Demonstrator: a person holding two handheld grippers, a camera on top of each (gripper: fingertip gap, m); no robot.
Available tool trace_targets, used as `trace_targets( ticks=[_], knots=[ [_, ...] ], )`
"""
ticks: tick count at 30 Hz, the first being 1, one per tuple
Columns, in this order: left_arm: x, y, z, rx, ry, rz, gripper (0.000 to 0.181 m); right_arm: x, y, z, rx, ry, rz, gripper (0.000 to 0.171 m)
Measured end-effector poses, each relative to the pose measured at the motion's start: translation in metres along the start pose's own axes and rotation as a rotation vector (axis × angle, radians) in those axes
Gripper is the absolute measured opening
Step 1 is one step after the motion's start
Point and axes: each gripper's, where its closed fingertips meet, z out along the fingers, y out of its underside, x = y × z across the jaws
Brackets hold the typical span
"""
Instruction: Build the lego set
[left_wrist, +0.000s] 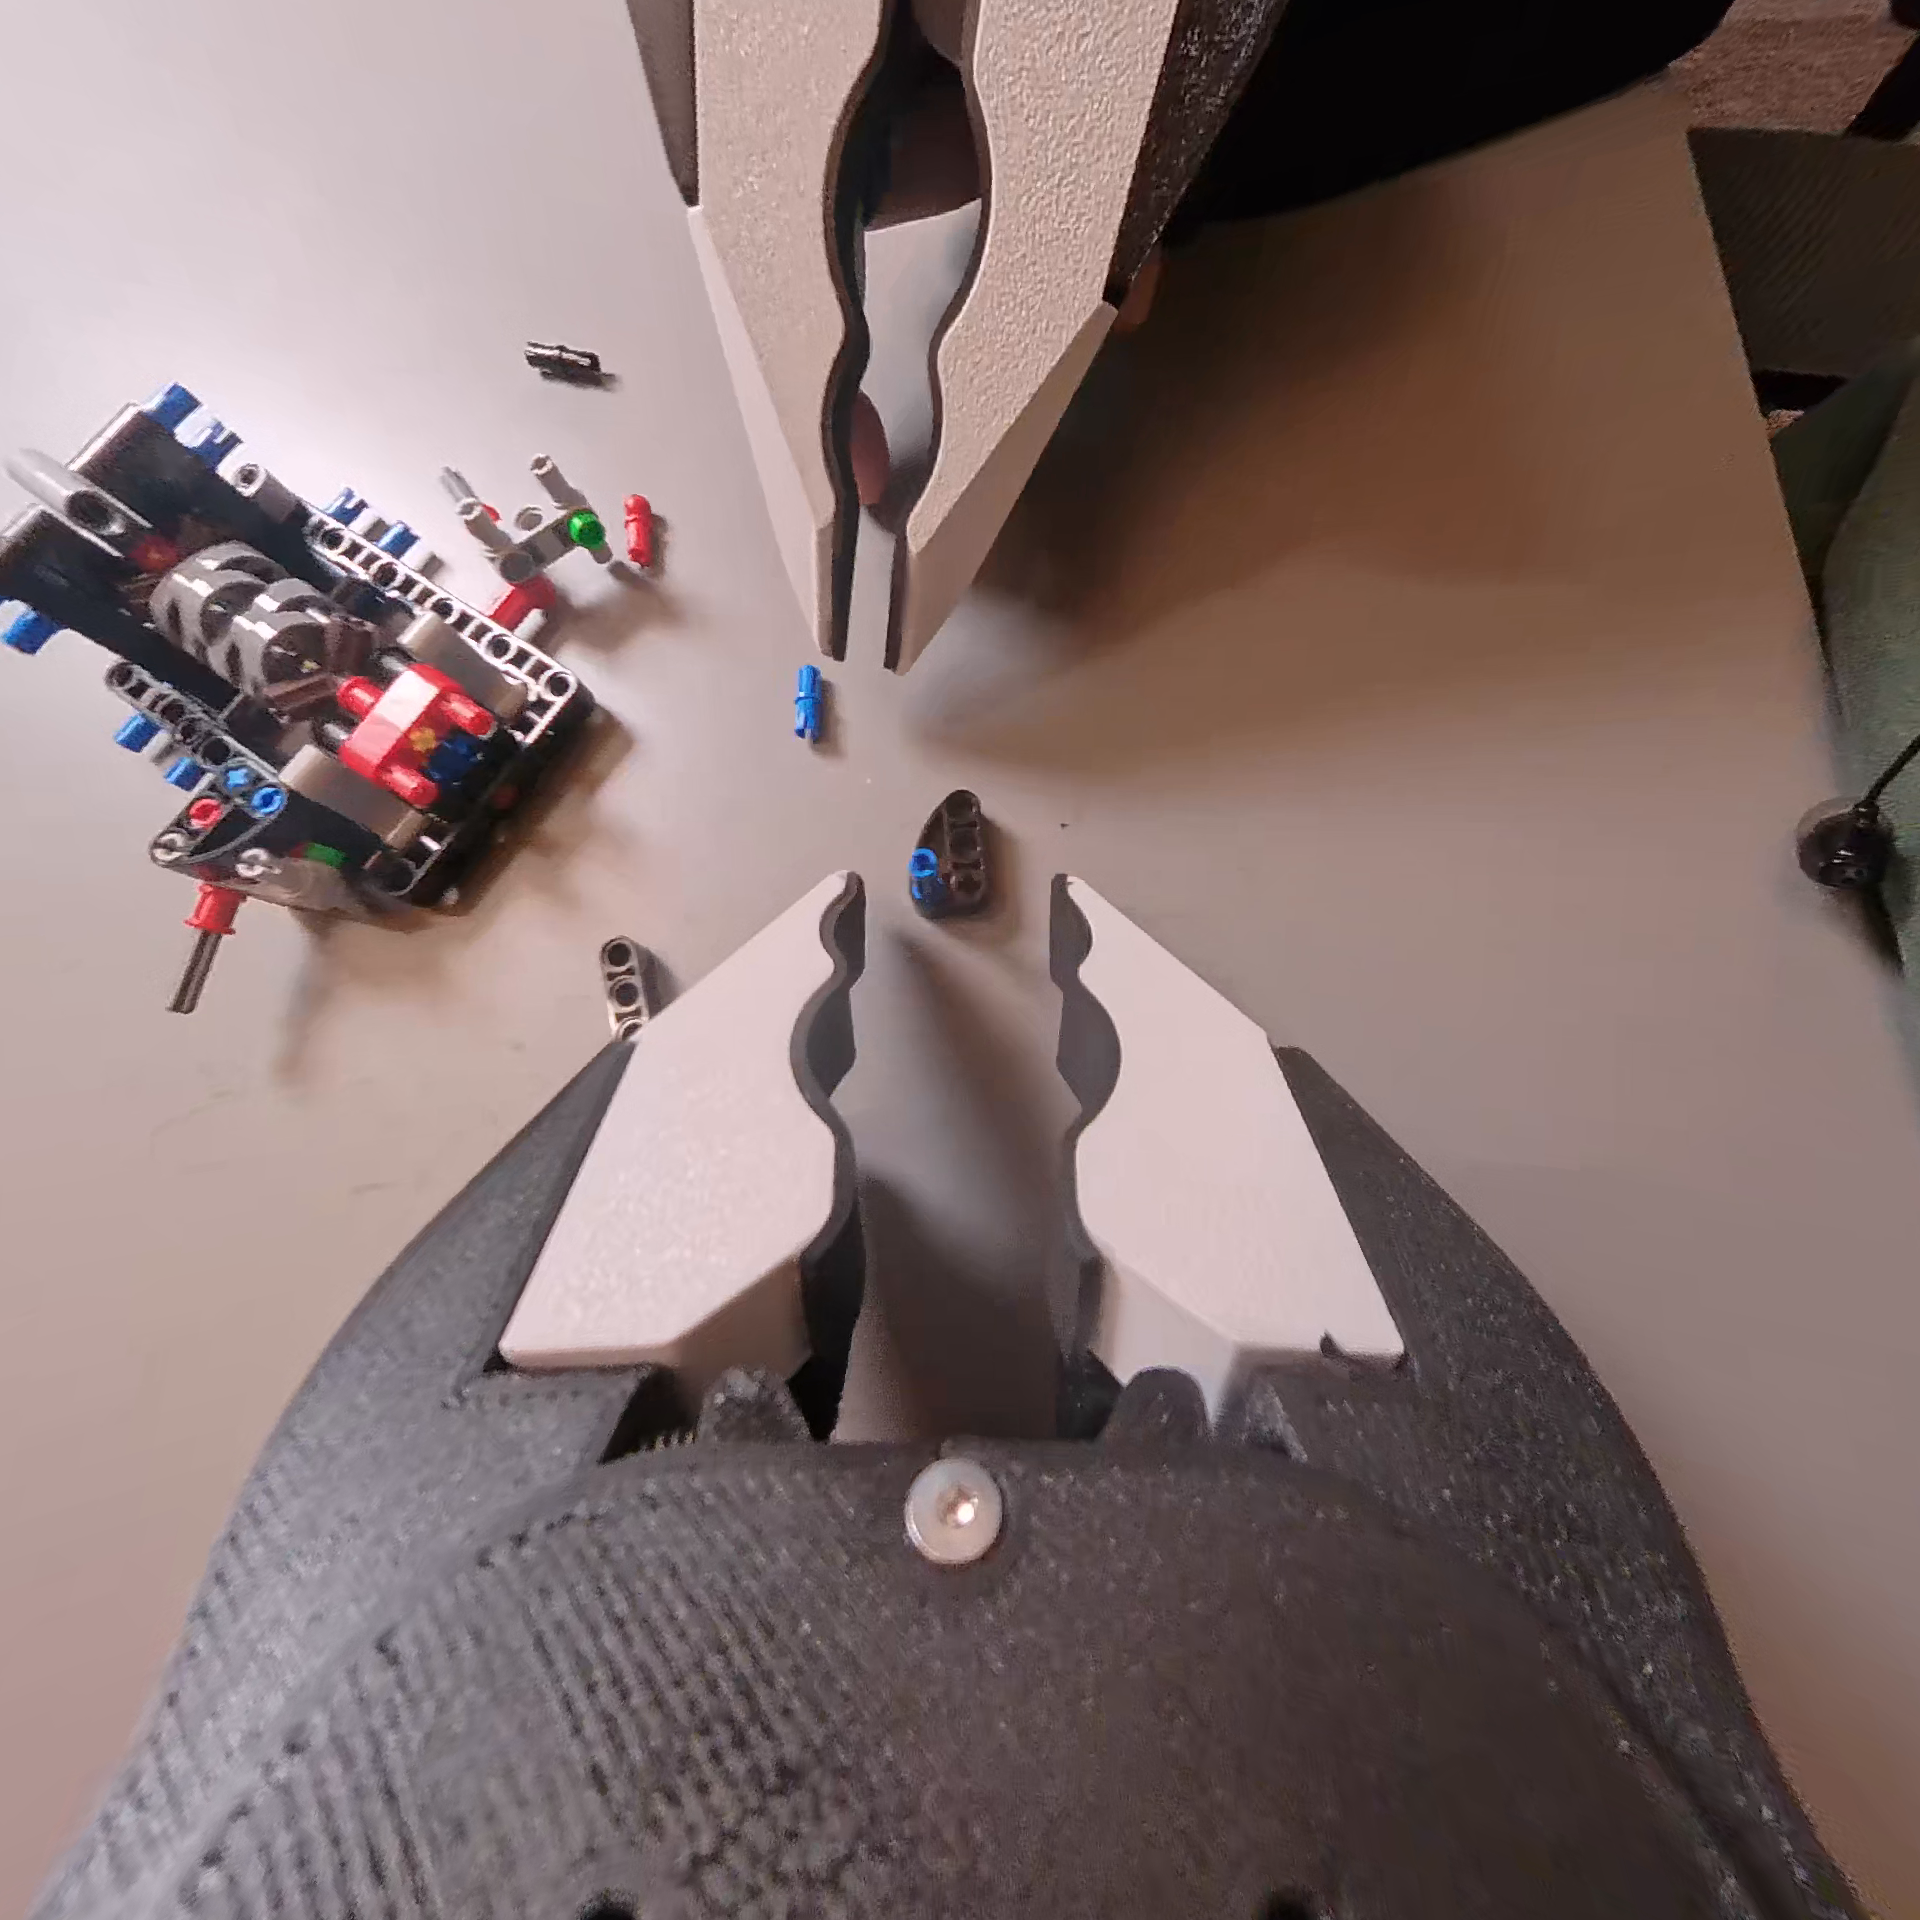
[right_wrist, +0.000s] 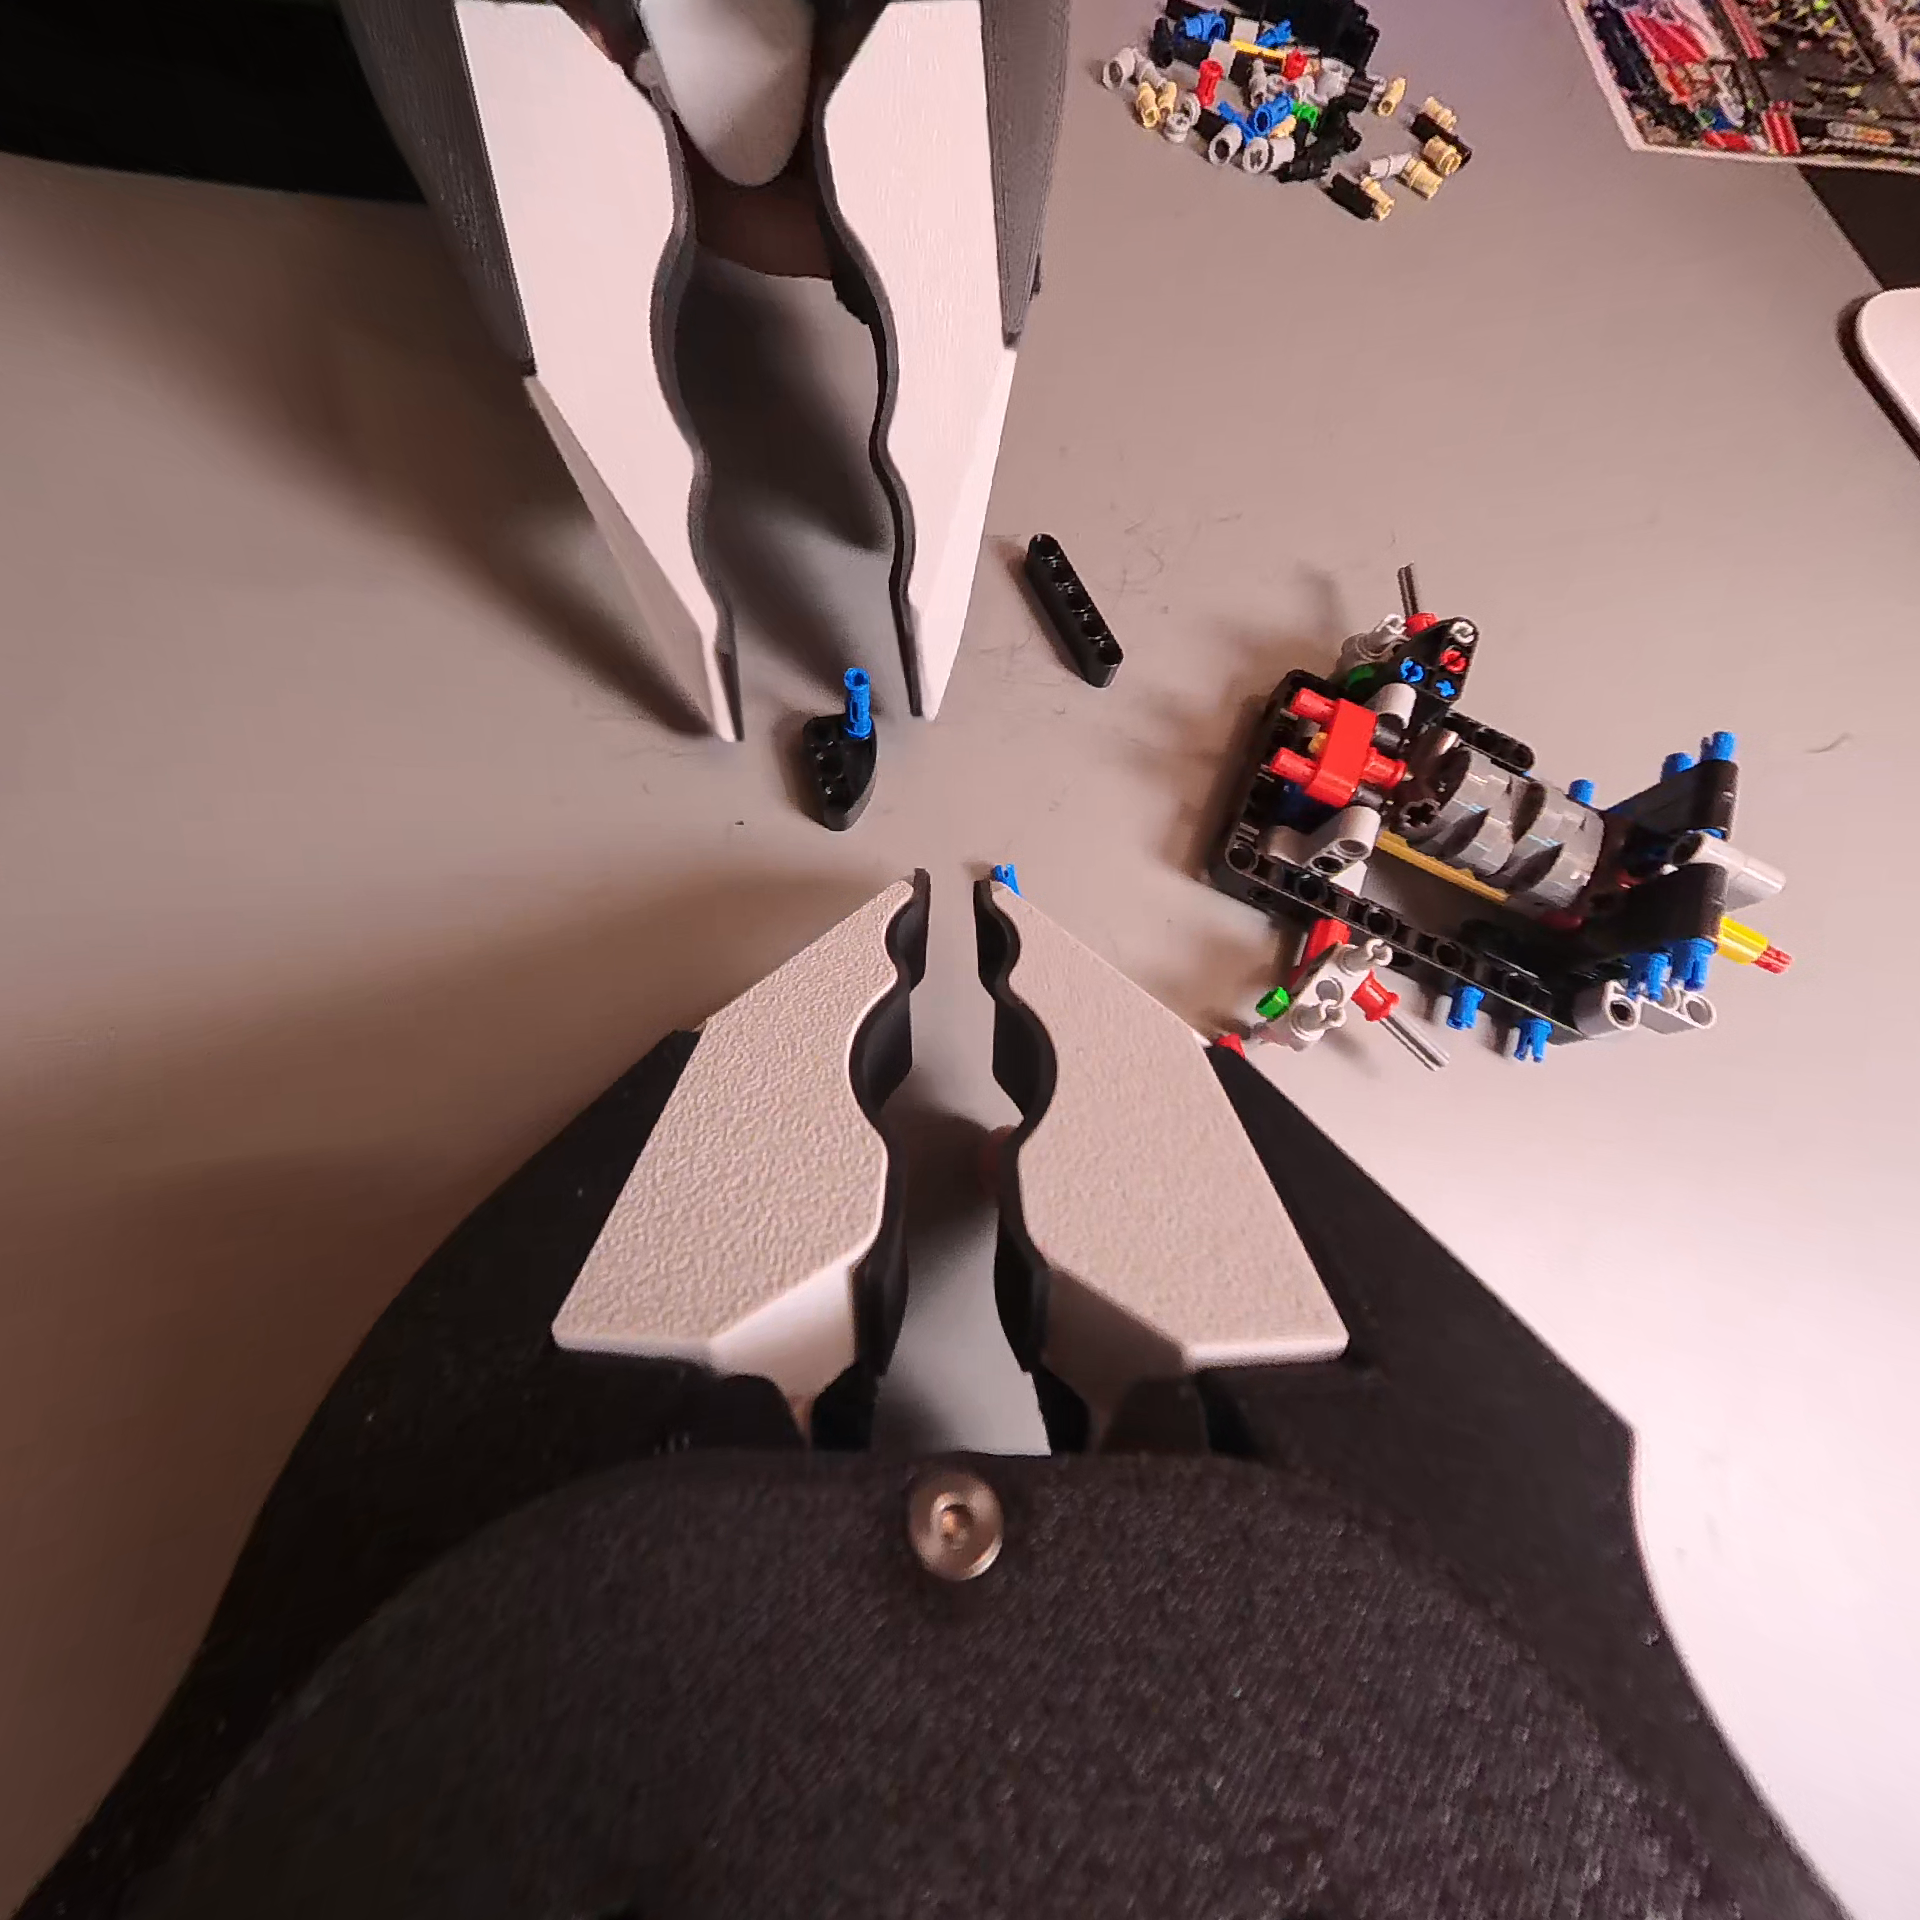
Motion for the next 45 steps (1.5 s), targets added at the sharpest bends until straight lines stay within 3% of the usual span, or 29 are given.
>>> trace_targets(
  ticks=[10, 20, 25, 32, 39, 45],
  knots=[
    [0.004, 0.001, 0.006, -0.005, 0.004, 0.022, 0.018, 0.006, 0.003, 0.001, -0.027, 0.031, -0.008, 0.006],
    [0.000, 0.004, -0.006, 0.006, 0.032, -0.016, 0.019, 0.011, 0.010, 0.010, -0.170, 0.016, -0.068, 0.009],
    [-0.005, 0.004, -0.008, 0.027, 0.027, -0.017, 0.019, 0.011, 0.012, 0.011, -0.216, 0.022, -0.085, 0.002],
    [0.005, 0.003, 0.004, 0.014, 0.034, 0.016, 0.016, 0.006, 0.017, 0.001, -0.190, 0.036, -0.114, 0.001],
    [-0.009, -0.007, 0.013, 0.032, -0.121, 0.030, 0.015, 0.003, 0.002, -0.008, -0.106, 0.150, -0.285, 0.001],
    [-0.010, -0.020, -0.003, 0.140, -0.048, -0.062, 0.020, 0.000, -0.012, -0.014, -0.057, 0.228, -0.390, 0.001]
  ],
)
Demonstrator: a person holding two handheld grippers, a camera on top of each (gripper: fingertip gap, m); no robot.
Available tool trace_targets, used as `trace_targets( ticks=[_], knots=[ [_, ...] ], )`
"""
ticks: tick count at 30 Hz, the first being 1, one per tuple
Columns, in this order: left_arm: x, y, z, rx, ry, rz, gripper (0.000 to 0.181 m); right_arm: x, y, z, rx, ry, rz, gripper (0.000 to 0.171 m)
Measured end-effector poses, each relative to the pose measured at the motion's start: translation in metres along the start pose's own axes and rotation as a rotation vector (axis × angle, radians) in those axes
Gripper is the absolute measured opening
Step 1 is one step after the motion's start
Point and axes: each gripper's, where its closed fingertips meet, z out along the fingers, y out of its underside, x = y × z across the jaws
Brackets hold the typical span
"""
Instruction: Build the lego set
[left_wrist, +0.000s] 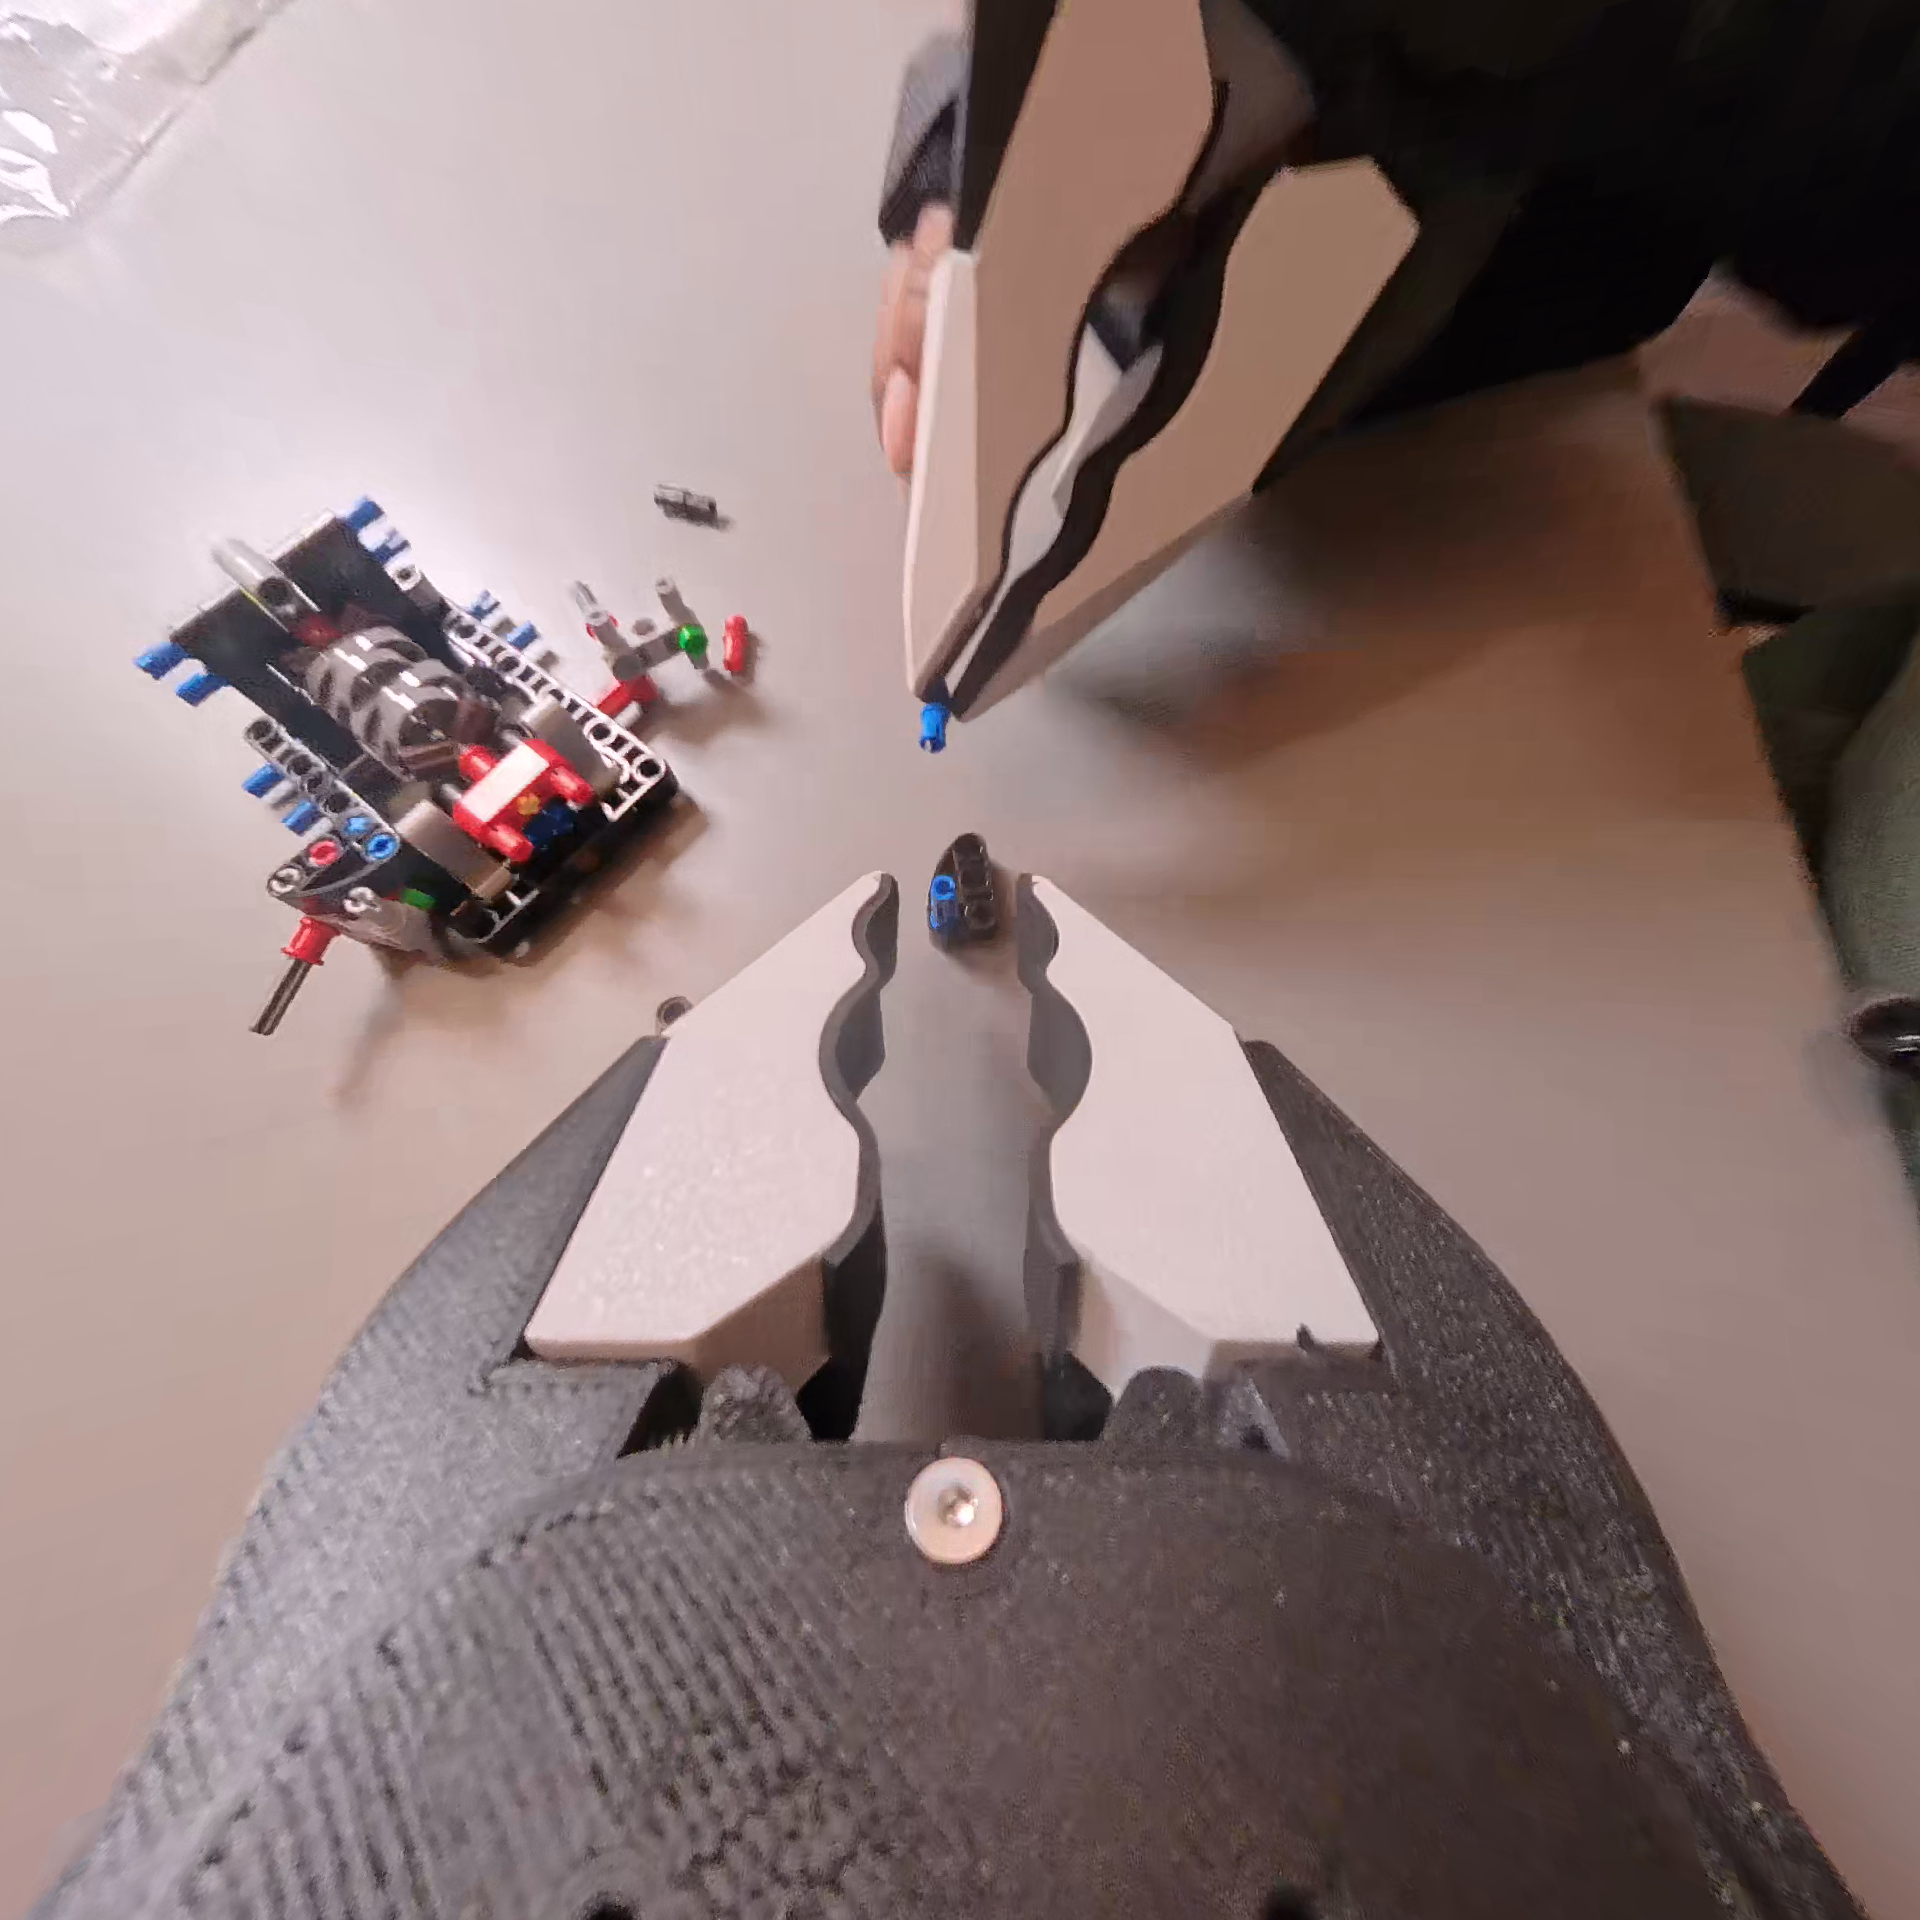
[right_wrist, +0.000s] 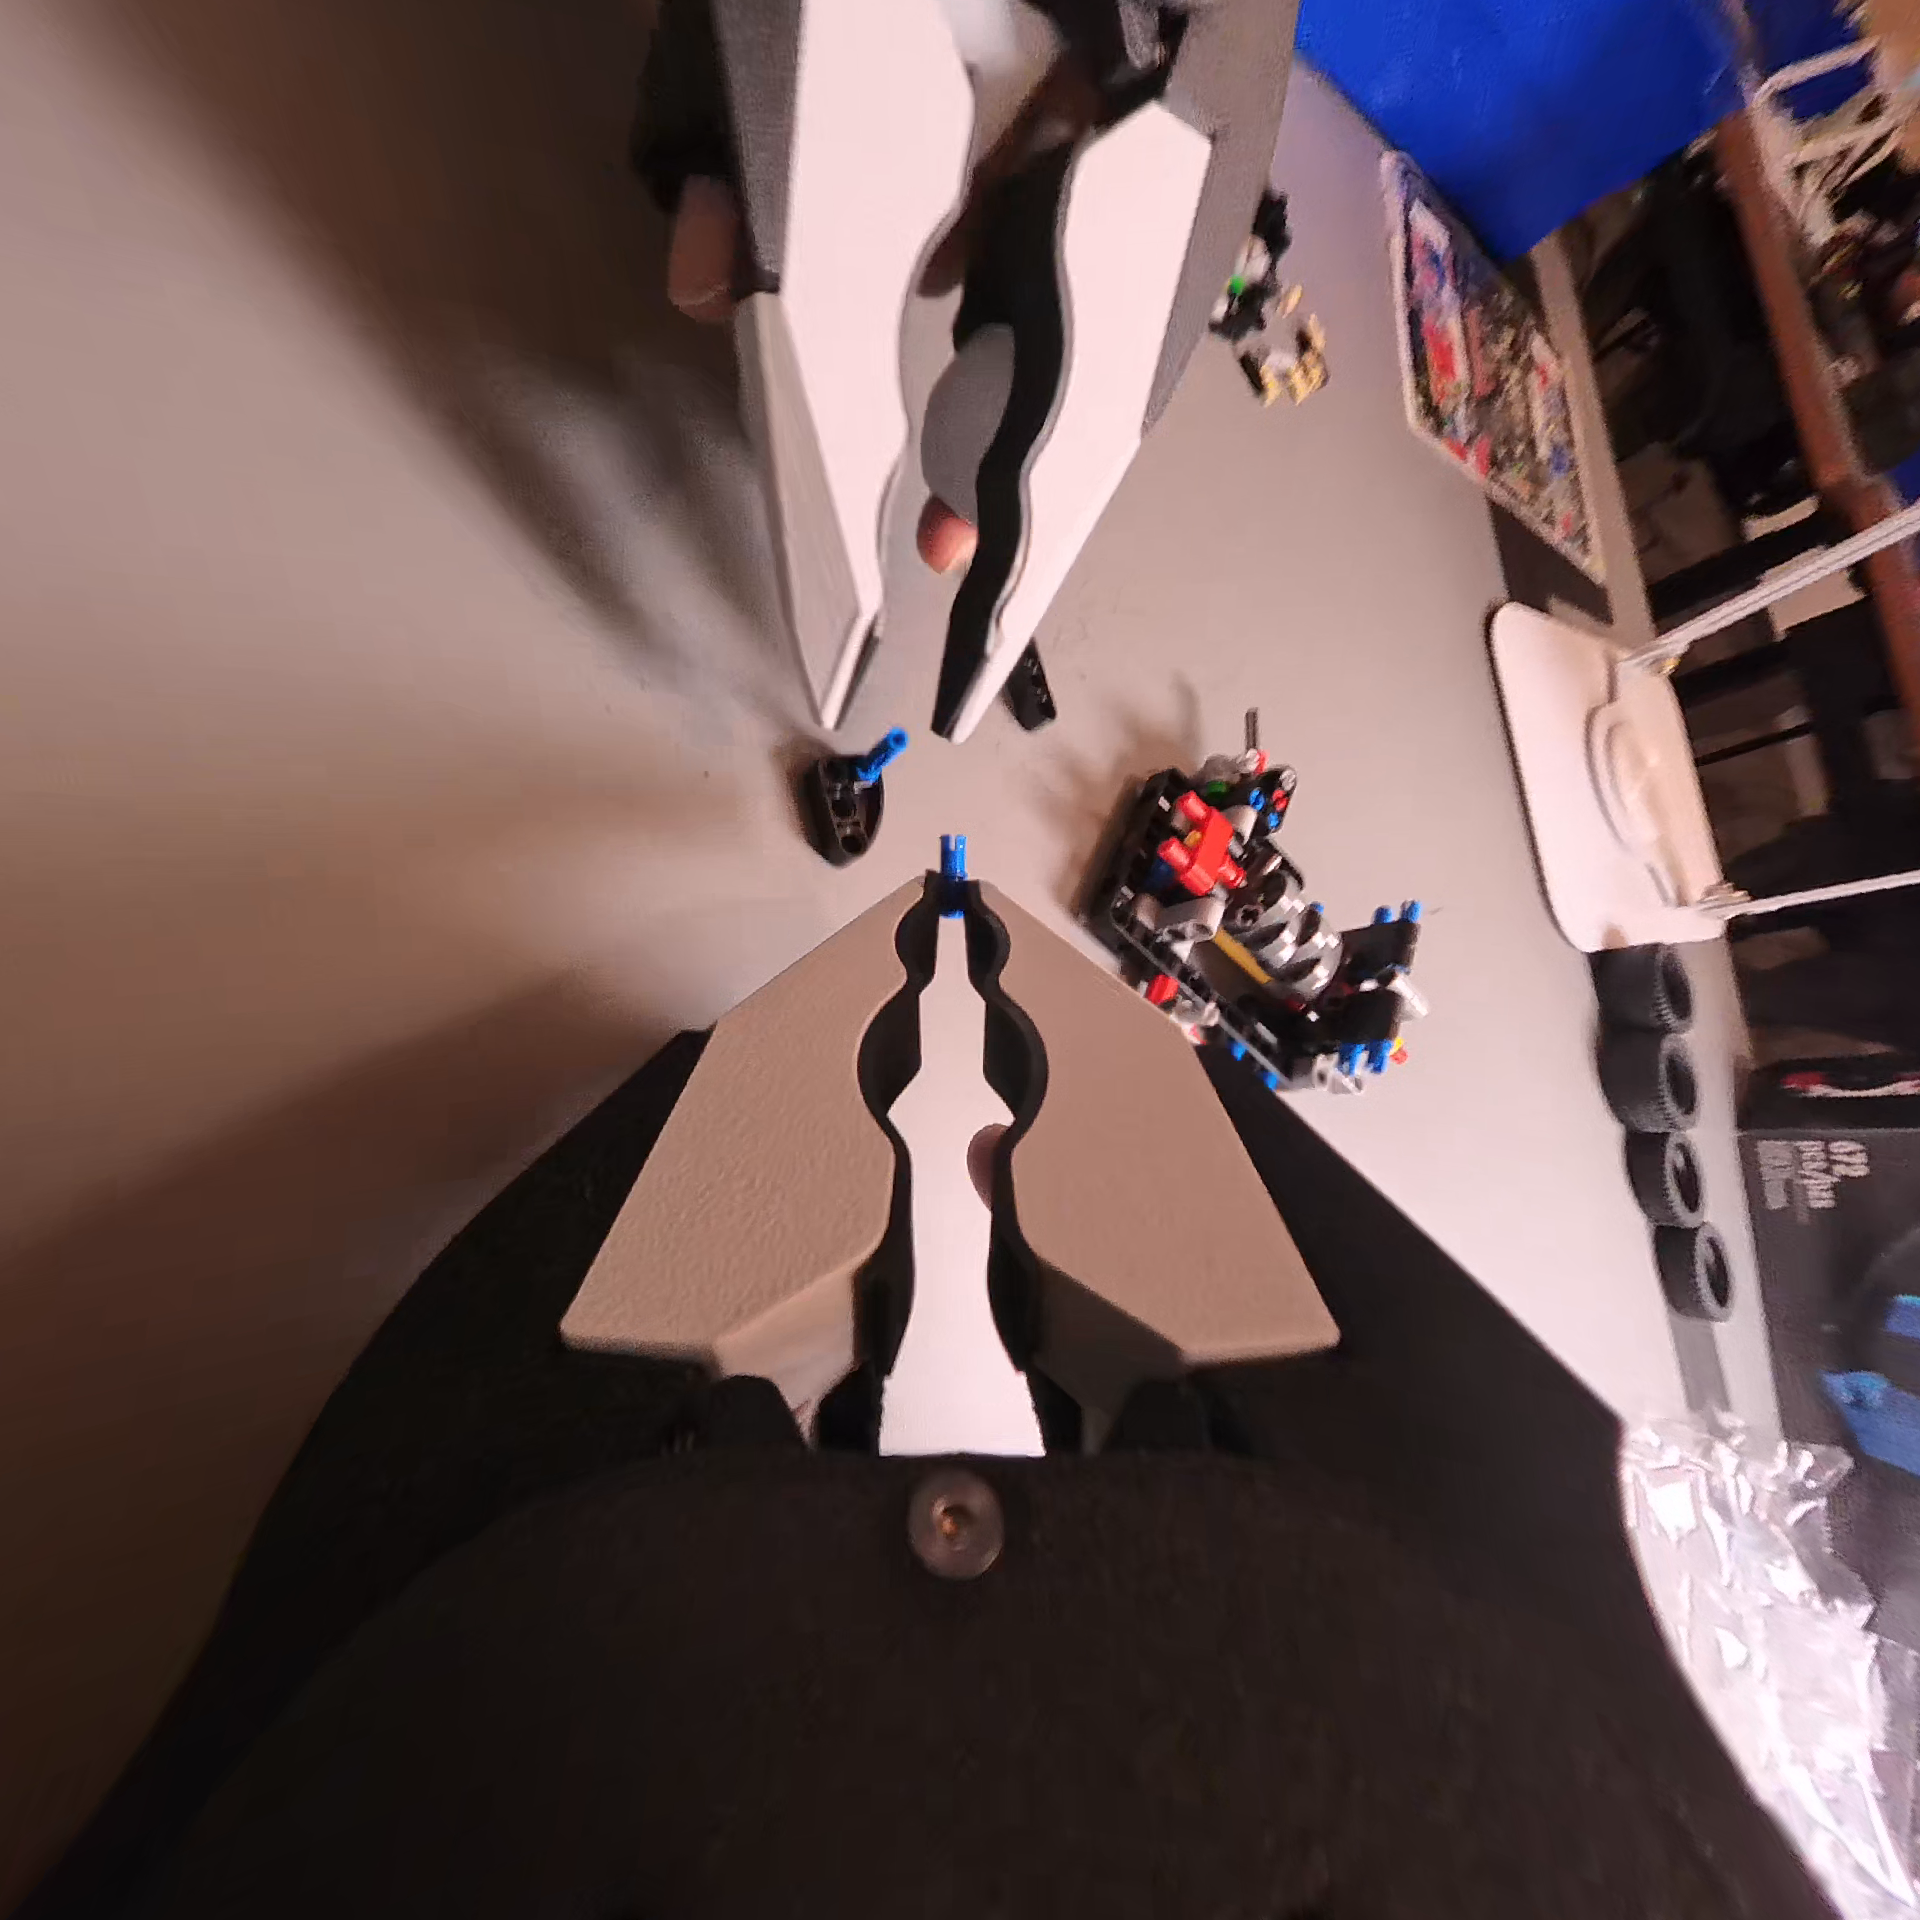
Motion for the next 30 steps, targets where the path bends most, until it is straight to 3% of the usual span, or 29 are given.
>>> trace_targets(
  ticks=[5, 12, 19, 30],
  knots=[
    [0.016, -0.039, -0.024, 0.249, 0.194, -0.126, 0.016, 0.007, -0.045, -0.021, 0.251, 0.067, 0.035, 0.001],
    [0.021, -0.087, -0.066, 0.600, 0.327, -0.229, 0.007, 0.016, -0.093, -0.059, 0.687, -0.021, 0.426, 0.002],
    [0.026, -0.093, -0.069, 0.630, 0.361, -0.256, 0.000, 0.014, -0.099, -0.055, 0.706, -0.030, 0.454, 0.002],
    [0.015, -0.091, -0.070, 0.621, 0.338, -0.307, 0.007, 0.025, -0.088, -0.054, 0.713, -0.003, 0.522, 0.001]
  ],
)
